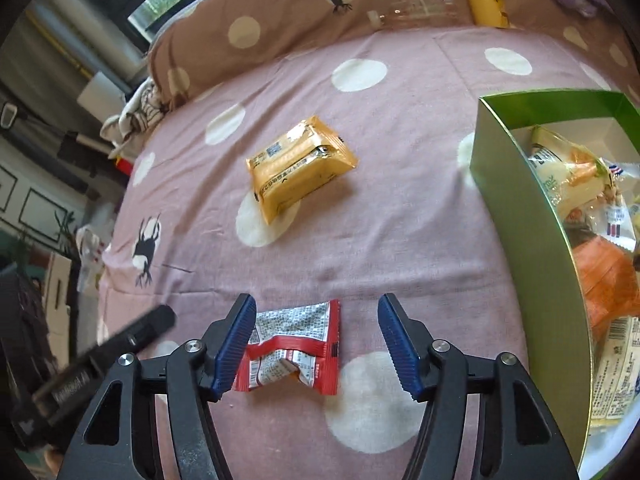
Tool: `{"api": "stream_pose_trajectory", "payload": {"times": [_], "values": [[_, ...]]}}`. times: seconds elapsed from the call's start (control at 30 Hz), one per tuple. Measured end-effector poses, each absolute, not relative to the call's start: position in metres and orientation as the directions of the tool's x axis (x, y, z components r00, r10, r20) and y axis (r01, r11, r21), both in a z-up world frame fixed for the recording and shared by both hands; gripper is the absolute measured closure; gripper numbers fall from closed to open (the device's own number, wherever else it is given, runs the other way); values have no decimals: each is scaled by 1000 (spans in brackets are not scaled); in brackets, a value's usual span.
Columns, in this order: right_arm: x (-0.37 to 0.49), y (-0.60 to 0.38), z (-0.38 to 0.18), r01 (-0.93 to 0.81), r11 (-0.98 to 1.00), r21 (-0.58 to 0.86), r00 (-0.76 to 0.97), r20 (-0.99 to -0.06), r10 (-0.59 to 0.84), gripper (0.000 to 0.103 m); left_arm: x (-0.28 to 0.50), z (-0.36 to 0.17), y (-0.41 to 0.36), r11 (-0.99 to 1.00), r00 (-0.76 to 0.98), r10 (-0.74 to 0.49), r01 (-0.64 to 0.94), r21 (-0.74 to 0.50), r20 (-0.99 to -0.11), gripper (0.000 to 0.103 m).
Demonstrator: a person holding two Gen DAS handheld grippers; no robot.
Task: Organize snacks
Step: 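Lift the red-and-white wrapper with the right gripper toward the box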
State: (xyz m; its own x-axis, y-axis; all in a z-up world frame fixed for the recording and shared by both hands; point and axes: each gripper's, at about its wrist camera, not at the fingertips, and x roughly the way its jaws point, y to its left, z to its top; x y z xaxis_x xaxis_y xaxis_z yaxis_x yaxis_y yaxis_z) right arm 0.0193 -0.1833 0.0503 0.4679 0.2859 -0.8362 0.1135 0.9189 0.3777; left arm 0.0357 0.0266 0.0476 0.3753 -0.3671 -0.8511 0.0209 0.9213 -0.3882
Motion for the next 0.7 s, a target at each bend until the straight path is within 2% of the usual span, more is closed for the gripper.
{"api": "stream_pose_trajectory", "payload": {"times": [0.17, 0.37, 0.43, 0.5, 0.57, 0.63, 0.7], "values": [[25, -186, 40, 120, 903, 412, 440, -838, 324, 39, 32, 39, -1, 889, 283, -457, 104, -446, -844, 5], [31, -186, 28, 114, 870, 480, 399, -824, 403, 39, 33, 32, -13, 890, 242, -455, 136, -434, -857, 7], [33, -184, 24, 126, 866, 483, 387, -828, 405, 39, 33, 30, -17, 883, 226, -469, 148, -446, -854, 10], [35, -181, 20, 128, 867, 482, 373, -834, 408, 39, 33, 26, -24, 874, 200, -483, 163, -457, -853, 22], [37, -179, 16, 131, 861, 492, 358, -833, 421, 39, 33, 22, -30, 875, 178, -478, 178, -449, -860, 26], [38, -176, 13, 130, 857, 499, 349, -832, 432, 39, 32, 23, -35, 886, 197, -455, 201, -418, -869, 26], [38, -173, 12, 124, 860, 496, 347, -833, 431, 39, 32, 23, -41, 882, 194, -457, 226, -414, -868, 38]]}}
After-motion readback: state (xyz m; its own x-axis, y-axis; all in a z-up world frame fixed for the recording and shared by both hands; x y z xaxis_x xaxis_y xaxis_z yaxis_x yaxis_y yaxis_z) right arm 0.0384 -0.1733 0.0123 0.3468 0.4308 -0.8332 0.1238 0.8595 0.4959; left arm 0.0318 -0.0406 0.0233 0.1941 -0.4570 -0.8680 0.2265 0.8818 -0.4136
